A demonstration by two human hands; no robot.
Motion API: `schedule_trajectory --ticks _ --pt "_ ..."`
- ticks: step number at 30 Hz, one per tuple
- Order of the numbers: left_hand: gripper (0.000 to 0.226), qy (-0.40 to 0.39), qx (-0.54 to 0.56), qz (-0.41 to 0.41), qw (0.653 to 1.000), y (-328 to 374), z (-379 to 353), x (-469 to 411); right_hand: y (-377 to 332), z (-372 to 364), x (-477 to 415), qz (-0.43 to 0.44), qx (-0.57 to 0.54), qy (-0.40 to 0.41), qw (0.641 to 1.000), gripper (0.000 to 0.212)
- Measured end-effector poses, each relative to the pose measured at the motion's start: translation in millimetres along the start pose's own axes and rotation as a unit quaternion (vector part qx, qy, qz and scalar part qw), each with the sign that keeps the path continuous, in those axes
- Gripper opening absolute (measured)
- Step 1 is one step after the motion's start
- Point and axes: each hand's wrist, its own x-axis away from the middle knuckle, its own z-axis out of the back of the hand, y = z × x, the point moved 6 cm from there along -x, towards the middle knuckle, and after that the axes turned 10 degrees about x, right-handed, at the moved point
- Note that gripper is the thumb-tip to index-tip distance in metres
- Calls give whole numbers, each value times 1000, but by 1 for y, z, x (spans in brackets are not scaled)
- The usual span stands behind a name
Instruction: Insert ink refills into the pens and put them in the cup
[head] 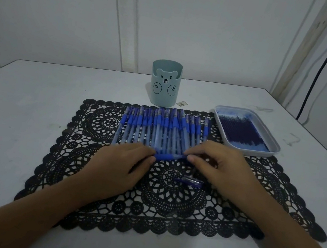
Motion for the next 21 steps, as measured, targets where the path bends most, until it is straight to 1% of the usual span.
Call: schedule_trajectory --ticks 2,4,6,8,10,12,14,16,18,20,21 --pt "36 17 5 16 1000 -3 2 0 10 9 -1 -37 -15 8 999 14" --pt "30 36 8 39 999 -8 4 0 22 21 0 -73 -48 33 996 13" --pt "25 46 23 61 997 -13 5 -1 34 36 0 -110 -70 105 986 13" --pt "30 58 33 79 995 -18 6 -1 48 50 3 -151 -82 193 966 16" --pt "27 64 42 98 992 -22 8 -1 54 57 6 -170 -57 259 949 15" --pt "23 65 47 103 991 -22 8 -1 53 56 7 -151 40 287 945 10" --pt "26 60 41 98 993 -20 7 -1 47 47 5 -105 164 273 942 3" --pt "23 54 35 89 994 -19 7 -1 44 34 2 -84 236 230 940 7" --pt "18 50 35 83 995 -17 6 -1 42 24 1 -87 288 192 934 11" --pt "18 51 39 78 995 -16 7 -1 42 16 1 -99 344 148 922 10" --pt "18 51 39 77 995 -16 7 -1 44 11 1 -110 360 120 919 13"
